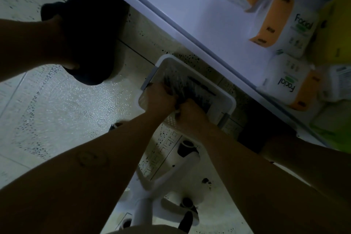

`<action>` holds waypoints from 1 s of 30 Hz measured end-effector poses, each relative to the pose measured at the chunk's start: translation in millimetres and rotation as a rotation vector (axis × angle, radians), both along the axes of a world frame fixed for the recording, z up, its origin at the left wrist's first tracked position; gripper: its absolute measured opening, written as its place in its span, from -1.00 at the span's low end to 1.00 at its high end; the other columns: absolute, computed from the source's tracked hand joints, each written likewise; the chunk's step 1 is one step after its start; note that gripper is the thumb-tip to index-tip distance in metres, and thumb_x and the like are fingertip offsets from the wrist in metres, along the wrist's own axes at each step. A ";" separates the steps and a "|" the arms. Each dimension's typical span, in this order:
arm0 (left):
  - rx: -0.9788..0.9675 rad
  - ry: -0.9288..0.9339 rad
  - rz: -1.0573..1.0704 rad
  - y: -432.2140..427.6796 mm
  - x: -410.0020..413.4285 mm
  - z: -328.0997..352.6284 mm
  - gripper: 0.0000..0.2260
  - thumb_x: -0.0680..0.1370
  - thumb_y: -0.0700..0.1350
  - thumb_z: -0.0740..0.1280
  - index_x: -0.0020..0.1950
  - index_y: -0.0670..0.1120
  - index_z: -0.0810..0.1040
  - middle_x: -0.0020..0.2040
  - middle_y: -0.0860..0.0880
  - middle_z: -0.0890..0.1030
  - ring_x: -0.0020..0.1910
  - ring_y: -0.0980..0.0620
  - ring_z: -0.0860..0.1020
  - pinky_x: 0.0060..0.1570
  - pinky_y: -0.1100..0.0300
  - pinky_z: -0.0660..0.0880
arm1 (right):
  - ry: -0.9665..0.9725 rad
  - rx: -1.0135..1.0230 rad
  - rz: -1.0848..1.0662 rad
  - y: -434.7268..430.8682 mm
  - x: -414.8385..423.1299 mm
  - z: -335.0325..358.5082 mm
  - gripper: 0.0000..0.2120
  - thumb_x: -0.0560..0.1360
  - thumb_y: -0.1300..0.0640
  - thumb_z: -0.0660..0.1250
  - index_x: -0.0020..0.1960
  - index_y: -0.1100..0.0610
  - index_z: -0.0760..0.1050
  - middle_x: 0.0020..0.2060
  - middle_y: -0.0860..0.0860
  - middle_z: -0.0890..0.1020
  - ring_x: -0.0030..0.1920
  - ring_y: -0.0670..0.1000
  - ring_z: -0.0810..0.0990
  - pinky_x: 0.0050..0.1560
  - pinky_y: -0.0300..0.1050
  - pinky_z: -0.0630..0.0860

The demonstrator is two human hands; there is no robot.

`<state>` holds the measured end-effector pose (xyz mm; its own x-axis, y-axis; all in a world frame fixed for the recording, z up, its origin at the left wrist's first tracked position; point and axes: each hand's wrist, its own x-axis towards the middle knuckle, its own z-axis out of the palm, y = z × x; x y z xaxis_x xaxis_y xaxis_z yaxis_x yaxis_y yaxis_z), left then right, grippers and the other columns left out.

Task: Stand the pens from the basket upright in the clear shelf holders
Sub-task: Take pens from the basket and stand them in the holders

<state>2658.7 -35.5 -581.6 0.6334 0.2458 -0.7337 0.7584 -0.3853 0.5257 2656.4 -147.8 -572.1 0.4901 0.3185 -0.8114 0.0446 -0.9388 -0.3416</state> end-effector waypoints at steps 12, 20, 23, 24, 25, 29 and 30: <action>-0.214 0.068 0.007 14.6 4.4 31.4 -0.69 0.55 -0.17 0.27 0.29 -0.11 0.34 -0.02 -0.12 0.55 -0.23 -0.06 0.56 -0.43 0.20 0.54 | 0.016 0.023 -0.418 -18.6 23.2 30.0 -0.97 0.48 0.31 0.29 -0.14 0.25 0.49 -0.28 0.14 0.57 -0.24 0.08 0.55 -0.15 -0.05 0.57; -0.265 0.055 -0.122 10.2 4.9 62.0 -0.81 0.67 -0.10 0.08 0.11 -0.10 0.46 -0.16 -0.09 0.47 -0.18 -0.04 0.46 -0.32 0.19 0.43 | -0.090 0.073 -0.658 -29.2 2.5 61.2 -0.72 0.64 0.17 0.10 0.27 0.27 0.42 -0.04 0.07 0.46 -0.01 0.02 0.44 -0.01 -0.14 0.34; -0.247 -0.007 -0.135 7.0 4.3 77.4 -0.79 0.64 -0.14 0.16 0.16 -0.16 0.53 -0.02 -0.16 0.55 -0.04 -0.13 0.54 -0.04 0.00 0.57 | -0.165 0.094 -0.725 -29.8 -0.4 79.0 -0.67 0.67 0.03 0.04 0.25 0.19 0.44 -0.02 0.07 0.50 -0.07 0.02 0.49 -0.10 -0.13 0.41; -0.239 -0.040 -0.129 5.3 4.5 84.5 -0.83 0.62 -0.13 0.20 0.08 -0.14 0.55 -0.02 -0.16 0.57 -0.02 -0.14 0.56 0.02 -0.03 0.58 | -0.199 0.105 -0.739 -28.6 0.6 86.7 -0.68 0.67 0.03 0.04 0.25 0.16 0.45 -0.01 0.07 0.52 -0.08 0.04 0.51 -0.10 -0.12 0.46; -0.234 -0.074 -0.112 2.5 5.7 91.3 -0.85 0.60 -0.09 0.23 -0.02 -0.12 0.56 -0.03 -0.17 0.60 -0.03 -0.15 0.58 0.03 -0.06 0.59 | -0.237 0.119 -0.751 -28.4 2.4 92.6 -0.70 0.67 0.04 0.05 0.23 0.14 0.46 0.01 0.06 0.54 -0.05 0.07 0.54 -0.05 -0.07 0.51; -0.256 -0.200 -0.064 -16.3 11.4 127.9 -0.76 0.63 -0.04 0.22 0.11 -0.19 0.54 -0.03 -0.20 0.62 -0.12 -0.13 0.58 -0.13 0.05 0.54 | -0.307 0.103 -0.787 -26.6 12.8 120.7 -0.83 0.62 0.16 0.12 0.02 0.13 0.49 -0.07 0.13 0.61 -0.08 0.15 0.61 0.01 0.14 0.60; -0.273 -0.232 -0.076 -20.2 11.0 137.9 -0.77 0.63 -0.06 0.23 0.15 -0.20 0.52 -0.06 -0.15 0.60 -0.14 -0.08 0.56 -0.17 0.10 0.50 | -0.326 0.121 -0.800 -25.9 14.7 129.5 -0.81 0.62 0.16 0.12 0.04 0.13 0.52 -0.07 0.12 0.61 -0.08 0.13 0.61 0.00 0.11 0.60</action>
<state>2669.7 -55.7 -443.7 0.7994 0.0066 -0.6008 0.5818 -0.2579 0.7714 2671.1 -173.7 -442.6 0.8055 -0.1458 -0.5744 -0.4998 -0.6878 -0.5263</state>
